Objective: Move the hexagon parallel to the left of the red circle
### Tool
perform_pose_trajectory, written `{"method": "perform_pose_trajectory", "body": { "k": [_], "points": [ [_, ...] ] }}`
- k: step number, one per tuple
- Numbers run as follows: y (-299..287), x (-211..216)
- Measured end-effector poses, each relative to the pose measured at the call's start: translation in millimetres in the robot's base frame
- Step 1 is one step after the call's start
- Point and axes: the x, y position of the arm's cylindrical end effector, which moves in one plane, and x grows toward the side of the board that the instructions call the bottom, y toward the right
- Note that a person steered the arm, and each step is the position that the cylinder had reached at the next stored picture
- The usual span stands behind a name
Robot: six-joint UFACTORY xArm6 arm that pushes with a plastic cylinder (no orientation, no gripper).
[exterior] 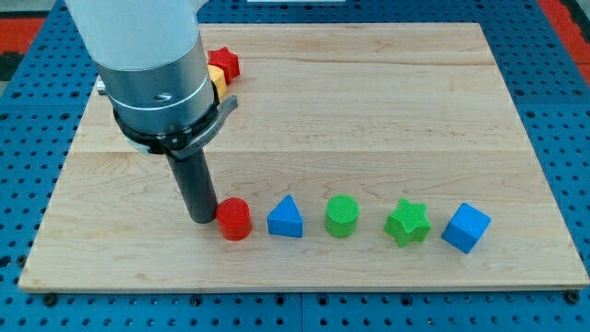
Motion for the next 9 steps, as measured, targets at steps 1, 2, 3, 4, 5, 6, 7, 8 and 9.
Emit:
{"method": "perform_pose_trajectory", "body": {
  "k": [1, 2, 3, 4, 5, 6, 7, 8, 9],
  "points": [
    [-14, -49],
    [-10, -113],
    [-17, -171],
    [-66, -178],
    [-83, -207],
    [-109, -228],
    [-129, -193],
    [-90, -135],
    [-76, -112]
  ]
}}
